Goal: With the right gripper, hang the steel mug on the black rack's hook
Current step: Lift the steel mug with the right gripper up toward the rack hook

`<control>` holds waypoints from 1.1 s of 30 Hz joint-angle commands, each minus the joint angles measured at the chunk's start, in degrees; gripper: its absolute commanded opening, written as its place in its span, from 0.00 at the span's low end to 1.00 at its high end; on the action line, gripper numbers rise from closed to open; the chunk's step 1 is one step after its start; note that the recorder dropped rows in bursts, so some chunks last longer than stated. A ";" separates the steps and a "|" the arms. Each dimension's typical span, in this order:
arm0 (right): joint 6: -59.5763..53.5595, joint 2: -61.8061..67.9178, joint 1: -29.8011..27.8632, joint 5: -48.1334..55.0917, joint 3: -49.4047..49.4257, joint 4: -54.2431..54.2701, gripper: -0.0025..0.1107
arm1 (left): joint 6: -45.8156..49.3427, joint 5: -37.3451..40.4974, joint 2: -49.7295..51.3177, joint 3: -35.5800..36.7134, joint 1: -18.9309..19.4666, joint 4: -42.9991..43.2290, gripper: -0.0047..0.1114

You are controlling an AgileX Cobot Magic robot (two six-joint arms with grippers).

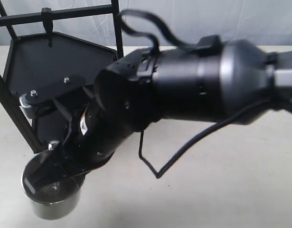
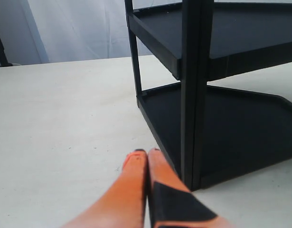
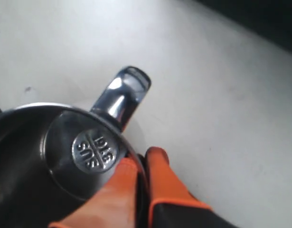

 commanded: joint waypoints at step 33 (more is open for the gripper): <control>-86.05 -6.91 -21.19 0.72 -0.27 69.26 0.01 | -0.21 -0.47 0.25 -0.09 -0.13 -0.05 0.04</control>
